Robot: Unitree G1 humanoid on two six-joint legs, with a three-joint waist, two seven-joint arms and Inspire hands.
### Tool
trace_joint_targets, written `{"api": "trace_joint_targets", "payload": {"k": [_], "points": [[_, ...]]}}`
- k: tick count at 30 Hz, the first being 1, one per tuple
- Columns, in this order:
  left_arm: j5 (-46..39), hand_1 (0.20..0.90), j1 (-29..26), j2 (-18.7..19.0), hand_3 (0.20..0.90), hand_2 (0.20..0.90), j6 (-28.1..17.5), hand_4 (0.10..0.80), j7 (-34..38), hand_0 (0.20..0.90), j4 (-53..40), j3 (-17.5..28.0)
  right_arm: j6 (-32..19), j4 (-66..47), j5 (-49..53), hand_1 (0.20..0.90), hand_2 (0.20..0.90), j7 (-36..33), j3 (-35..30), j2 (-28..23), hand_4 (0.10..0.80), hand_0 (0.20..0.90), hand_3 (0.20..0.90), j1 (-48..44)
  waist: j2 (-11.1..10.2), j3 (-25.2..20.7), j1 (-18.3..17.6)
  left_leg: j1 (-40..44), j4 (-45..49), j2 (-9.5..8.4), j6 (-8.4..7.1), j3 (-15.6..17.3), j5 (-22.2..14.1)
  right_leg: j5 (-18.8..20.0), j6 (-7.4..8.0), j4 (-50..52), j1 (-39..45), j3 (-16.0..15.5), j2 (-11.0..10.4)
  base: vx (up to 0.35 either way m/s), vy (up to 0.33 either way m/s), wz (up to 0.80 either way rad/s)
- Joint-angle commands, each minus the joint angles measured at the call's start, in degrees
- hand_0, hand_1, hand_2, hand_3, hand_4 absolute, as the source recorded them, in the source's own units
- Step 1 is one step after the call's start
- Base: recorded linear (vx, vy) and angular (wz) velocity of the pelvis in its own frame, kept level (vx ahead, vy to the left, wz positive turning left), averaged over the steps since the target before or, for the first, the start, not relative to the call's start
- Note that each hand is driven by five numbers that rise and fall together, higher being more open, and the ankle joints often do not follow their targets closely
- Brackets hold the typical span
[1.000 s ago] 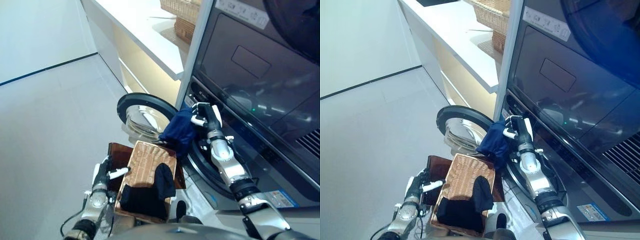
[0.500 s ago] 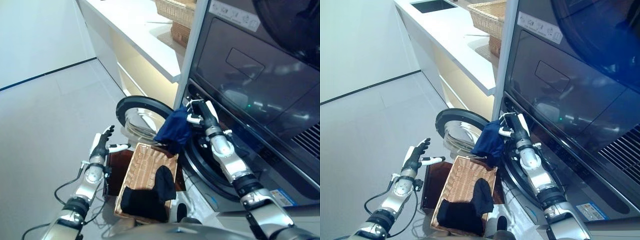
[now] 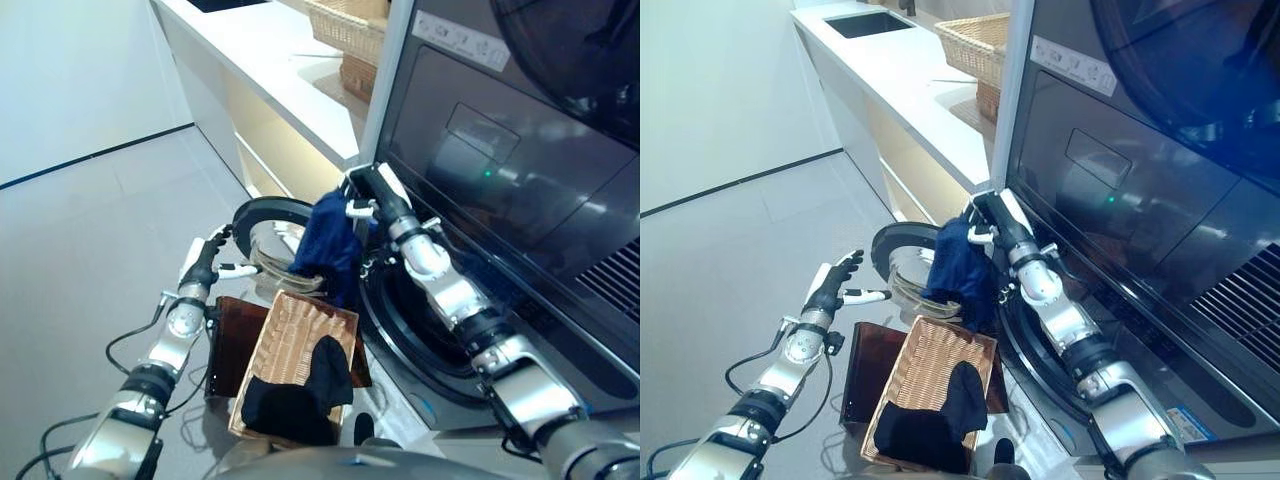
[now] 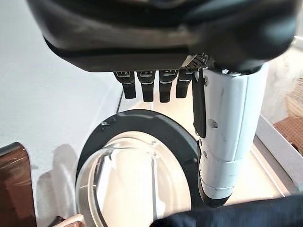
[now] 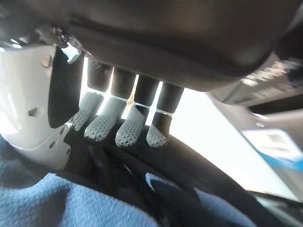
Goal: Pick up the clothes and place them into the washing machine
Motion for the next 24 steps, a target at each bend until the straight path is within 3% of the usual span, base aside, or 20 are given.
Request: {"api": "trace_joint_targets", "payload": {"k": [1,24], "points": [[0.4,0.900,-7.9,3.3,0.900,0.900,-3.2,0.800,1.0,0.900,-0.5,-4.6,-3.6,1.1,2.6,0.200,0.200,-1.3,0.1,2.4,0.300,0.200,0.200,-9.5,-1.8,-9.3,0.2,-0.9,0.2,-0.44,-2.93,0.5,-2.9,-3.4,2.61,4.6,-1.6,0.1,-3.4,0.000,0.000,0.00],[-1.8,0.900,-16.7,1.5,0.900,0.900,-1.5,0.800,1.0,0.900,0.9,-8.1,-2.5,3.4,5.5,0.200,0.200,-2.3,1.8,2.2,0.300,0.200,0.200,-19.3,-1.9,-10.4,-0.4,-0.2,0.2,-0.25,-2.94,0.4,-2.9,-3.9,2.27,4.9,-0.9,-0.2,-3.1,0.000,0.000,0.00]]}}
